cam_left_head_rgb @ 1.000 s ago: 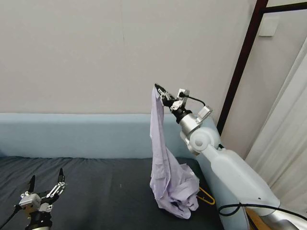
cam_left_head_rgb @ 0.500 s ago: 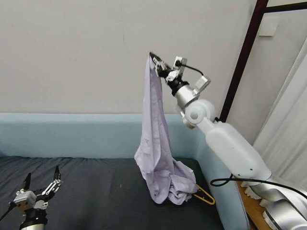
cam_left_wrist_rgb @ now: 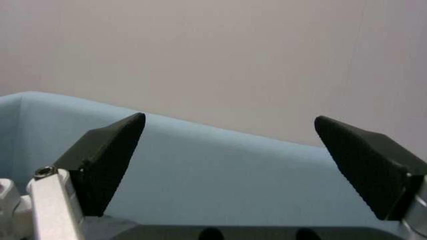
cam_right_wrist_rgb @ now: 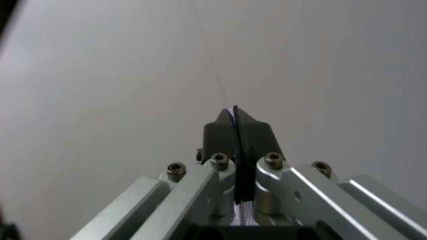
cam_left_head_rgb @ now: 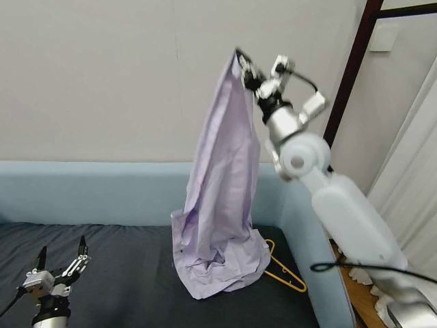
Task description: Pick up the clothes from the sofa and hang them on the clothes hanger.
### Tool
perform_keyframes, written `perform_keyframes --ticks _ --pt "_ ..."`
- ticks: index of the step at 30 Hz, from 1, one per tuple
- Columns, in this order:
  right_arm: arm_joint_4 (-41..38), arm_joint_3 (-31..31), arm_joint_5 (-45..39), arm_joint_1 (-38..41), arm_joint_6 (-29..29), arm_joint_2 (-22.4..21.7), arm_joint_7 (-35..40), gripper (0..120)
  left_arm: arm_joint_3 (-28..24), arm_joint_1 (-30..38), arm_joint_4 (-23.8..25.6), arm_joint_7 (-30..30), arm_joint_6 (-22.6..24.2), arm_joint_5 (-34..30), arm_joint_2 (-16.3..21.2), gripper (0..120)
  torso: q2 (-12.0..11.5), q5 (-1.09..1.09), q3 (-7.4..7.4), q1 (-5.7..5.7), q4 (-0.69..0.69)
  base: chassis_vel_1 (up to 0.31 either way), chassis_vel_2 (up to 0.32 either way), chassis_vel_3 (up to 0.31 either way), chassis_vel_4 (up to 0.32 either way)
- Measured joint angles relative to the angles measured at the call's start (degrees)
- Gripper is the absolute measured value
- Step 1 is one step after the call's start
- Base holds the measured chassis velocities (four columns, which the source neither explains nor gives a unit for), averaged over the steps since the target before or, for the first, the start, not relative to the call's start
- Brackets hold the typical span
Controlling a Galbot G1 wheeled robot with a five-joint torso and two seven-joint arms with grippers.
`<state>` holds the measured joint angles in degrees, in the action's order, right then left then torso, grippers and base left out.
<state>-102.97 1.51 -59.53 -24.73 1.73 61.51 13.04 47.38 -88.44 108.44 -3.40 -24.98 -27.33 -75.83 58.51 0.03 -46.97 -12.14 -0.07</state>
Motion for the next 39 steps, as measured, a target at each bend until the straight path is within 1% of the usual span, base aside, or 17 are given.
perform_keyframes --ticks 2,3,6,11,14,16,19,23,25,26,29,31,33,34,36,37,39 --pt "0.1 -3.0 6.1 -12.6 1.2 -1.7 -0.1 0 -0.8 0.4 -0.4 0.0 -0.1 0.6 -0.3 100 0.0 0.0 -0.01 0.0 -0.01 0.0 0.0 0.0 0.0" --pt "0.1 -3.0 6.1 -12.6 1.2 -1.7 -0.1 0 -0.8 0.4 -0.4 0.0 -0.1 0.6 -0.3 100 0.0 0.0 -0.01 0.0 -0.01 0.0 0.0 0.0 0.0" --pt "1.3 -5.6 12.6 -26.6 0.4 -2.4 -2.2 0 -1.7 1.5 -1.3 0.0 -0.1 1.1 -0.6 100 0.0 0.0 0.0 0.01 -0.05 0.0 0.0 0.0 0.0" --pt "5.2 -6.4 21.7 -33.2 -1.7 -1.4 -2.3 0 -1.4 3.7 -3.3 -0.9 1.9 1.4 -0.3 100 0.0 -0.05 0.01 0.01 0.0 0.0 0.0 0.0 0.0" --pt "8.6 -6.0 27.6 -33.7 -0.3 -0.4 0.7 0 0.0 4.4 -5.4 -1.6 4.2 2.0 0.8 100 0.0 -0.06 0.01 0.01 0.01 0.0 0.0 0.0 0.0" --pt "9.2 -5.8 28.0 -33.6 0.1 -0.1 1.3 0 0.3 4.3 -6.0 -1.6 4.5 2.1 1.1 100 0.0 -0.05 0.0 0.01 0.01 0.0 0.0 0.0 0.0" --pt "9.9 -5.3 30.4 -32.9 1.8 0.8 3.1 14 1.5 3.7 -7.7 -1.5 4.6 2.3 1.6 100 0.0 -0.04 0.0 0.01 0.02 0.0 0.0 0.0 0.0" --pt "8.6 -5.0 33.6 -32.7 4.3 1.2 5.8 23 1.9 3.1 -8.6 -1.4 4.2 2.5 1.5 100 0.0 -0.04 0.0 0.01 0.02 0.0 0.0 0.0 0.0" --pt "4.3 -4.7 33.0 -32.8 7.0 1.1 8.4 35 2.2 2.6 -8.9 -1.3 3.6 3.0 1.2 100 0.0 -0.06 0.0 0.01 0.01 0.0 0.0 0.0 0.0" --pt "4.3 -4.7 33.0 -32.8 7.0 1.1 8.4 35 2.2 2.6 -8.9 -1.3 3.6 3.0 1.2 100 0.0 -0.06 0.0 0.01 0.01 0.0 0.0 0.0 0.0" --pt "-1.9 -4.8 32.7 -33.8 14.5 0.4 14.0 47 2.4 2.3 -8.8 -1.3 3.3 4.0 0.9 100 0.0 -0.05 0.0 0.01 0.0 0.0 0.0 0.0 0.0" --pt "-3.3 -4.9 32.5 -34.1 16.3 0.2 15.1 51 2.4 2.2 -8.7 -1.2 3.3 4.4 0.8 100 0.0 -0.05 0.0 0.01 -0.01 0.0 0.0 0.0 0.0" --pt "-5.3 -5.0 30.8 -34.3 18.8 0.1 15.8 62 2.7 2.0 -8.3 -0.9 2.9 5.0 0.4 100 0.0 -0.05 0.01 0.01 -0.03 0.0 0.0 0.0 0.0" --pt "-4.2 -4.3 30.4 -33.8 17.2 0.2 14.2 67 2.7 1.9 -8.3 -0.9 2.8 5.2 0.2 100 0.0 -0.06 0.01 0.01 -0.04 0.0 0.0 0.0 0.0" --pt "2.5 -1.3 31.9 -31.2 9.1 1.3 5.1 75 2.8 1.6 -7.9 -0.9 2.6 5.6 -0.4 100 0.0 -0.05 0.01 0.01 -0.02 0.0 0.0 0.0 0.0" --pt "2.5 -1.3 31.9 -31.2 9.1 1.3 5.1 75 2.8 1.6 -7.9 -0.9 2.6 5.6 -0.4 100 0.0 -0.05 0.01 0.01 -0.02 0.0 0.0 0.0 0.0" --pt "11.1 2.2 34.5 -27.8 1.5 3.4 -4.5 84 3.0 0.8 -7.4 -0.7 2.5 6.0 -1.0 100 0.0 -0.03 0.0 0.0 0.03 0.0 0.0 0.0 0.0"
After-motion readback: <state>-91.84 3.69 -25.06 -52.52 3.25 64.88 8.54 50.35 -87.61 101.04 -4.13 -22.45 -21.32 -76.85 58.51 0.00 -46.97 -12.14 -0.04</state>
